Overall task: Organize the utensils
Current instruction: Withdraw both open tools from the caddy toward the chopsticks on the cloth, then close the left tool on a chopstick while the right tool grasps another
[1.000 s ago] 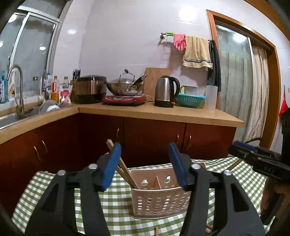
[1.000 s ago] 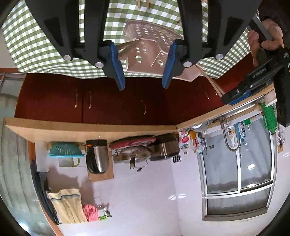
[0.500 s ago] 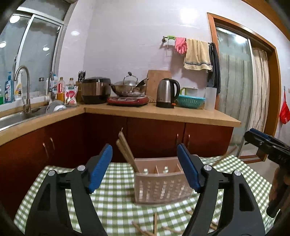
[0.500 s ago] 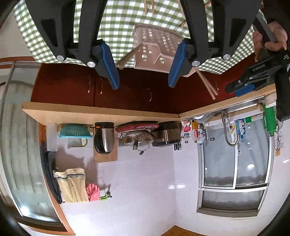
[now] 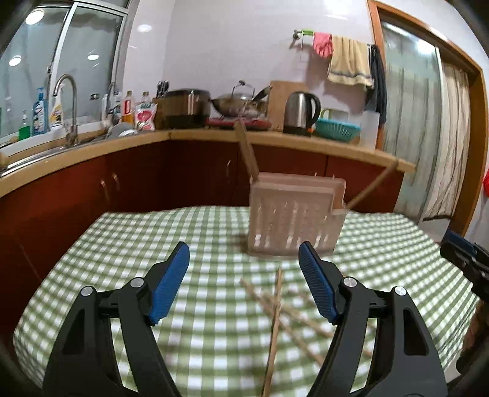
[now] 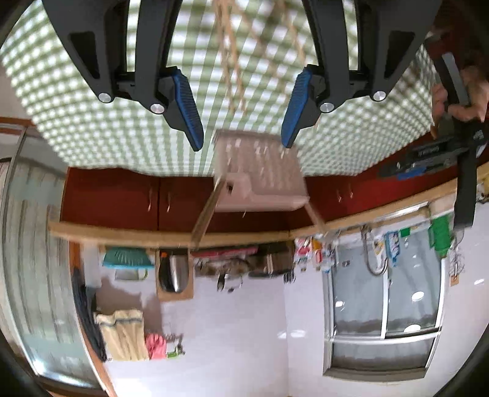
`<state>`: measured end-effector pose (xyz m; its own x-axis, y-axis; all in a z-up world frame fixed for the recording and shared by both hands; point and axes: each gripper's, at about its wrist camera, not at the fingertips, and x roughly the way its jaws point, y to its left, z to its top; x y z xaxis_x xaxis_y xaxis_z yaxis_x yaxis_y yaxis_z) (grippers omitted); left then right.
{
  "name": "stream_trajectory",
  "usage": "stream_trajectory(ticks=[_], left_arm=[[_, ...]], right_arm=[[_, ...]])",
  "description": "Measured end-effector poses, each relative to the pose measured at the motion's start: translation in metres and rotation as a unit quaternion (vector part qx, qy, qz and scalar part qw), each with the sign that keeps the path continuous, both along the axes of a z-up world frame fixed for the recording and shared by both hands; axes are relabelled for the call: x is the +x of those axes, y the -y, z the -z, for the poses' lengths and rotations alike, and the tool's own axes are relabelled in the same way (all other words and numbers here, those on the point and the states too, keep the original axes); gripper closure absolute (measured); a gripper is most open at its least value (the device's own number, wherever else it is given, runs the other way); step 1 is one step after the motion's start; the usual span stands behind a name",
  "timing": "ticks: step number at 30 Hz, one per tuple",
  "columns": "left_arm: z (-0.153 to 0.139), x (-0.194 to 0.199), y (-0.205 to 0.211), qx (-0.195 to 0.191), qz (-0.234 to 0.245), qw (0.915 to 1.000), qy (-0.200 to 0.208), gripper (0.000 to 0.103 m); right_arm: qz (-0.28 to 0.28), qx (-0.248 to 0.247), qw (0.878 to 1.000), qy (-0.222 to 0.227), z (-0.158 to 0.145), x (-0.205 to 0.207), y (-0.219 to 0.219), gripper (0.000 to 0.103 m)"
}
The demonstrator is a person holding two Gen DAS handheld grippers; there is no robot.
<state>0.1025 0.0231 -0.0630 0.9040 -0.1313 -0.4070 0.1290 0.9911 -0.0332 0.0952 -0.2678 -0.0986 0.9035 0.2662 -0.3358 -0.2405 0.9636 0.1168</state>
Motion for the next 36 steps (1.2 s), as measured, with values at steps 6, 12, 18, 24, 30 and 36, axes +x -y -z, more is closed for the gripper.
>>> stream_trajectory(ticks=[6, 12, 18, 24, 30, 36], left_arm=[[0.034, -0.023, -0.001, 0.010, 0.000, 0.9990, -0.043, 0.033], [0.065, -0.034, 0.001, 0.007, 0.001, 0.9965, -0.083, 0.038], [0.093, -0.036, 0.006, 0.007, 0.007, 0.9927, -0.120, 0.045], [0.109, -0.030, 0.008, 0.018, 0.008, 0.9901, -0.139, 0.051], [0.118, -0.028, 0.008, 0.025, 0.008, 0.9882, -0.151, 0.058], [0.119, -0.028, 0.010, 0.029, 0.018, 0.9883, -0.149, 0.063]], right_arm=[[-0.033, 0.003, 0.998, -0.044, 0.044, -0.019, -0.008, 0.063], [-0.031, 0.005, 0.997, -0.070, 0.073, -0.028, -0.008, 0.067], [-0.008, 0.000, 0.996, -0.094, 0.093, -0.033, 0.003, 0.071], [0.017, 0.009, 0.995, -0.099, 0.097, -0.035, 0.017, 0.073], [0.039, 0.010, 0.992, -0.116, 0.104, -0.034, 0.029, 0.078], [0.036, 0.002, 0.992, -0.119, 0.105, -0.036, 0.028, 0.079]])
